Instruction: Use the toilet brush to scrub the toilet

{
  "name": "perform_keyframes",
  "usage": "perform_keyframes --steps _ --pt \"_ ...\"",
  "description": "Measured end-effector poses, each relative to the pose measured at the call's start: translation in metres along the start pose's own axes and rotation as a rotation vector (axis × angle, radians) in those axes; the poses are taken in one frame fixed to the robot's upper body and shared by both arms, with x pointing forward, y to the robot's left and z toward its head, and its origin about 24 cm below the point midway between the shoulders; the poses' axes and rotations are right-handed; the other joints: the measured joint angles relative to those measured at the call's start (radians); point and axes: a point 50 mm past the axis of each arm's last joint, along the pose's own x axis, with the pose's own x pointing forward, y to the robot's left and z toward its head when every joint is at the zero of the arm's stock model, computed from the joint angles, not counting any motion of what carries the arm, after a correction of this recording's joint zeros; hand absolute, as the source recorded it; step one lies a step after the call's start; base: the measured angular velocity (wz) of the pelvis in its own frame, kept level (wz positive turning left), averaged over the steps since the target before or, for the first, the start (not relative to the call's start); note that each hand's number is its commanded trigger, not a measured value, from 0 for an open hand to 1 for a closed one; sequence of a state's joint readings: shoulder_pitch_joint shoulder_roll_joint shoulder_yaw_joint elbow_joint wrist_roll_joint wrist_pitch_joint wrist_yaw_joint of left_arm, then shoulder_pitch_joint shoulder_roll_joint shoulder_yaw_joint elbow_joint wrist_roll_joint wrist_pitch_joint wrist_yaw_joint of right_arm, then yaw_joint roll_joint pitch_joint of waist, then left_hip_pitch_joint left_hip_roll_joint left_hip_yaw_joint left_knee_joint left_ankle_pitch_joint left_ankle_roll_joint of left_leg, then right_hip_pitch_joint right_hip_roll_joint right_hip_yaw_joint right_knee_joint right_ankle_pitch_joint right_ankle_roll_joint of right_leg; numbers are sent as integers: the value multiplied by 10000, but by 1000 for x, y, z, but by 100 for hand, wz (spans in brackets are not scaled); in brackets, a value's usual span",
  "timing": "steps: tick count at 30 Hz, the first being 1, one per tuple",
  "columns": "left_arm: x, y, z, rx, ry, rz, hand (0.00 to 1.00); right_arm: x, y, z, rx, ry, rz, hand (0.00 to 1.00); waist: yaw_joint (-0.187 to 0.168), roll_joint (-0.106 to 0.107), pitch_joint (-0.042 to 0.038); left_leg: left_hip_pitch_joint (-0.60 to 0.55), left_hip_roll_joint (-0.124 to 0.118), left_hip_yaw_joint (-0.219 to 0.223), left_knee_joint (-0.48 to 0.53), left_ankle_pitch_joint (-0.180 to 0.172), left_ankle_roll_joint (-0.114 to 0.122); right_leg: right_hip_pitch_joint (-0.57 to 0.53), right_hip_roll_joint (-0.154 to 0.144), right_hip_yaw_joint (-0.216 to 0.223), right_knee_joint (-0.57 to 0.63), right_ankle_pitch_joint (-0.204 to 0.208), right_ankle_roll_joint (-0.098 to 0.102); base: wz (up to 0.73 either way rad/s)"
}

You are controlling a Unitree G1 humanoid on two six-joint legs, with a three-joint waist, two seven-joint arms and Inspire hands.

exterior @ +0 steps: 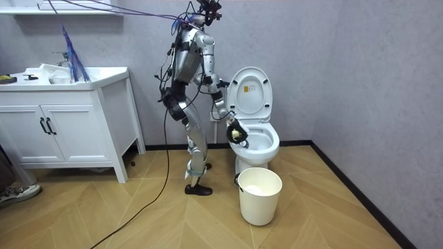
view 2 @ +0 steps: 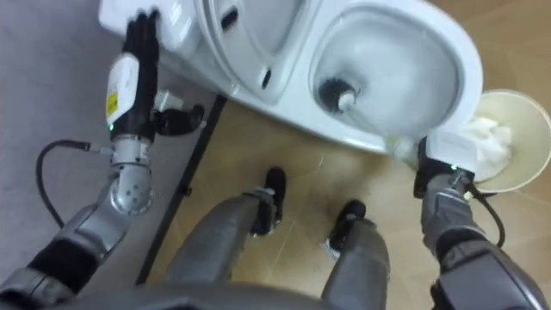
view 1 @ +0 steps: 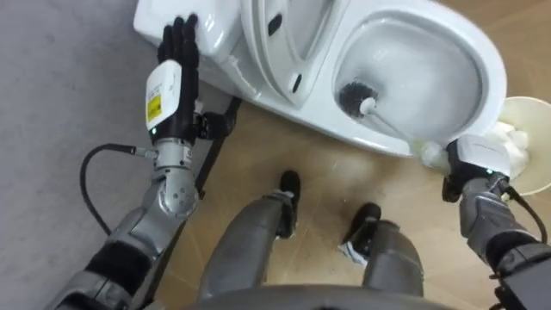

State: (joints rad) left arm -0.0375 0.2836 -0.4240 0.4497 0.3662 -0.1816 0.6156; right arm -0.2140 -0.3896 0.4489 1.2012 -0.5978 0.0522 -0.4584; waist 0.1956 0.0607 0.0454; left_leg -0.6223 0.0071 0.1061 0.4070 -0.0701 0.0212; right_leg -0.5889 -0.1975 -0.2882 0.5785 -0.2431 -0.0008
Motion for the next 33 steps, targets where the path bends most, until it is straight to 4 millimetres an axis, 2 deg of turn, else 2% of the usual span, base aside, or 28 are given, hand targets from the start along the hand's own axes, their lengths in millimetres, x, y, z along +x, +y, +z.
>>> perform_keyframes --steps 1,3,7,10,12,13,15,17,18,21,23,26,30,33 --pt "-3 -1 -3 39 130 -63 0 -2 3 -2 -11 47 93 100 -26 9 -28 113 15 -9 -38 -26 -19 144 12 -49 -74 -5 -5 0" --pt "-14 -2 -18 298 688 -254 0 -11 18 -11 -8 212 607 100 -160 -83 -141 718 30 -17 -391 -54 -69 751 78 -134 -423 -21 -14 -2" --pt "-34 2 -49 736 2050 -574 0 -23 34 -28 333 873 1345 100 -334 -290 -274 1591 73 -16 -747 -88 -134 1713 219 -201 -1004 -28 18 -3" --pt "-59 5 -75 993 3353 -921 0 -38 51 -42 834 1574 1982 100 -530 -536 -320 2431 120 -16 -1047 -122 -188 2744 363 -346 -1661 13 89 6" --pt "-86 6 -105 1222 5318 -1595 0 -53 67 -51 1338 2159 2400 100 -687 -733 -403 3065 138 -13 -1272 -143 -221 3524 496 -457 -2197 45 149 13" --pt "-96 7 -113 1346 5883 -1739 0 -56 72 -51 1498 2257 2509 100 -716 -782 -433 3259 141 -11 -1368 -156 -240 3691 527 -446 -2293 38 161 0" --pt "-133 15 -138 1627 7845 -1908 0 -69 86 -49 1976 2449 2895 100 -812 -1062 -450 3728 247 -15 -1439 -366 -366 4331 724 -499 -2753 52 182 0" --pt "-156 16 -145 1480 8815 -1863 0 -79 94 -53 2147 2662 3188 100 -880 -1079 -440 4012 333 -41 -1415 -571 -382 4850 876 -624 -3154 138 221 11" --pt "-167 14 -147 1188 9309 -1787 0 -85 100 -56 2272 2843 3347 100 -882 -1053 -401 4240 323 -105 -1412 -671 -380 5210 913 -696 -3363 164 255 13" --pt "-185 15 -149 938 9929 -1717 0 -92 109 -49 2613 2872 3713 100 -836 -1032 -379 4803 297 -119 -1528 -810 -419 5830 918 -768 -3572 111 309 5" --pt "-192 14 -150 761 10259 -1567 0 -92 110 -45 2664 2752 3832 100 -858 -1016 -363 5070 266 -122 -1639 -826 -437 6067 899 -788 -3587 79 320 0" --pt "-198 12 -150 407 10700 -1206 0 -95 113 -46 2694 2794 3969 100 -806 -980 -394 5567 172 -143 -1894 -823 -438 6503 840 -844 -3673 32 389 0" --pt "-212 12 -153 233 11383 -1193 0 -100 115 -47 3028 2905 3977 100 -822 -1081 -443 6065 56 -202 -2131 -825 -435 6965 769 -842 -3866 -16 467 0" --pt "-220 14 -157 -54 12028 -1041 0 -100 116 -48 3330 3224 3957 100 -813 -1136 -451 6230 26 -197 -2215 -826 -434 7112 769 -807 -3953 -13 477 0"
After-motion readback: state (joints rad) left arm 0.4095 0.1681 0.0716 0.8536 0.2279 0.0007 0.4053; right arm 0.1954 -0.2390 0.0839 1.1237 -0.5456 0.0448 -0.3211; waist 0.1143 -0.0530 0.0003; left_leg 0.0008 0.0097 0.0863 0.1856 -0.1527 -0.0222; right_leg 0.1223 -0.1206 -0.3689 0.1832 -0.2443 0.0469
